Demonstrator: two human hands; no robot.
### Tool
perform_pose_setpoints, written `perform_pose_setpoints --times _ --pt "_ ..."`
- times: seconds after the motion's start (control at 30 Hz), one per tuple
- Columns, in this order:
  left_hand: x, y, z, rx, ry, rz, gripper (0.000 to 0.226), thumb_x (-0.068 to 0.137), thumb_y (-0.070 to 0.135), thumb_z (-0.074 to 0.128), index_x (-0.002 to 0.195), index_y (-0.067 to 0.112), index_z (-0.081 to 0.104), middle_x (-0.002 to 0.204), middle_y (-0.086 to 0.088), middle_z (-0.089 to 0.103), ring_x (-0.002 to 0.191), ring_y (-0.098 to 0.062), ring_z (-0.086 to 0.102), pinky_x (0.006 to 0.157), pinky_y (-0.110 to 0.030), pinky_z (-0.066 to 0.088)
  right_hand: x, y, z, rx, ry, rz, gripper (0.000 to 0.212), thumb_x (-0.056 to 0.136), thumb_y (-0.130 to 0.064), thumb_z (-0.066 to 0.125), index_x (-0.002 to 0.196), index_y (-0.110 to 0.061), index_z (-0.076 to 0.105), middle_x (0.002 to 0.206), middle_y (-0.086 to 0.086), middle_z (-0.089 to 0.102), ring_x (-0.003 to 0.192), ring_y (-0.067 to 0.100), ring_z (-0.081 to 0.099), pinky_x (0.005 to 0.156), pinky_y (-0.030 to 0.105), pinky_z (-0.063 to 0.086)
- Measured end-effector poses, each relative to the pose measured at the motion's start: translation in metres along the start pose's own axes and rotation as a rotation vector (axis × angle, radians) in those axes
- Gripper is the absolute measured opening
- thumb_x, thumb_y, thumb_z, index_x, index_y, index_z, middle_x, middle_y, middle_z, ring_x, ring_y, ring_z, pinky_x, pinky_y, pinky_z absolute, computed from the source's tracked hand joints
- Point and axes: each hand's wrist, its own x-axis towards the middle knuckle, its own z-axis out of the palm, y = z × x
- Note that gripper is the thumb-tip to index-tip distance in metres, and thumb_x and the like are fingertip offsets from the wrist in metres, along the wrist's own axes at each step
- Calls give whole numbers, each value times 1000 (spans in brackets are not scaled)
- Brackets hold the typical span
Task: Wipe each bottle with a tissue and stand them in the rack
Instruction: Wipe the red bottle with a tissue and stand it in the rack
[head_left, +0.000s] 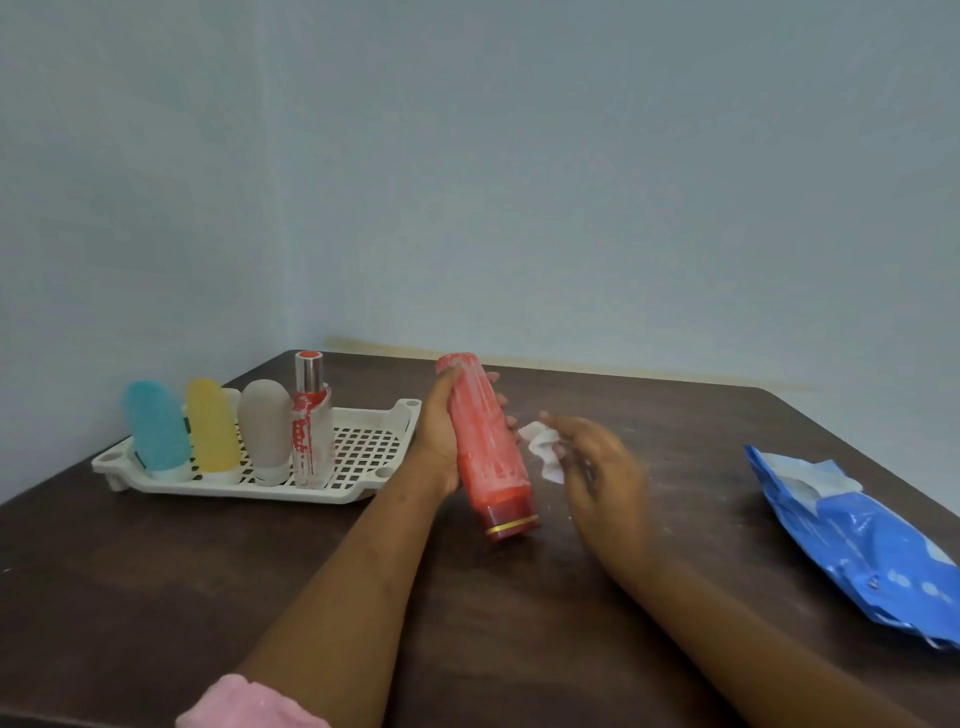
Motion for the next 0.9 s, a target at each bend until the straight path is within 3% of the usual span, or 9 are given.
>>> perform_pose_setpoints --times 0.13,0.2,0.27,0.33,0.43,0.6,0.7,0.8,0.9 --pt "4 -1 0 -5 -19 -9 47 95 50 43 108 7 58 74 -9 59 58 -24 57 62 -35 52 4 10 -1 -7 3 108 36 82 12 52 88 -16 74 109 -7 63 102 5 58 88 6 41" --pt "6 -3 -1 -4 -21 -3 48 95 51 42 107 7 59 74 -9 59 58 -24 57 63 -35 52 4 7 -1 97 -42 152 45 82 17 50 75 -23 71 99 -12 68 100 5 61 84 18 51" --pt "7 -4 -1 3 -11 7 49 95 51 41 108 8 59 74 -9 60 58 -24 57 63 -36 52 2 3 -4 113 -117 156 47 84 16 49 69 -25 65 87 -16 68 92 -3 63 75 14 52" --pt "8 -4 -1 11 -7 19 51 95 52 40 110 7 59 73 -9 60 59 -24 57 65 -37 52 1 -1 -6 -13 -200 146 41 85 10 50 70 -25 64 82 -22 65 83 -9 60 68 2 43" --pt "6 -4 -1 18 -8 33 50 96 52 39 108 7 58 73 -9 60 58 -24 57 66 -36 51 0 -2 -6 -114 -270 185 38 85 6 49 72 -26 64 89 -16 64 75 -4 55 67 -1 37" --pt "3 -1 0 -10 -15 29 50 95 52 39 108 7 57 73 -9 58 58 -24 56 64 -35 50 0 -10 -8 -16 -265 194 28 85 -1 52 73 -24 63 99 -5 68 87 4 60 70 9 41" --pt "3 -2 -1 -12 -11 14 51 94 54 41 109 8 58 75 -9 58 61 -24 56 63 -34 50 -1 -11 -8 -61 -301 107 18 86 -6 59 90 -21 68 118 -12 55 107 -4 49 85 6 37" --pt "2 -1 0 -21 -11 10 52 94 54 40 108 8 58 76 -9 58 61 -24 55 61 -33 50 0 -11 -7 -37 -256 75 26 82 -3 65 103 -18 66 108 -13 52 101 -3 50 84 3 37" --pt "3 -2 0 -20 -4 16 52 94 54 40 109 7 58 75 -9 58 60 -24 55 65 -35 49 -1 -11 -8 -8 -307 146 21 85 -11 66 102 -23 68 102 -18 57 96 -7 52 80 4 40"
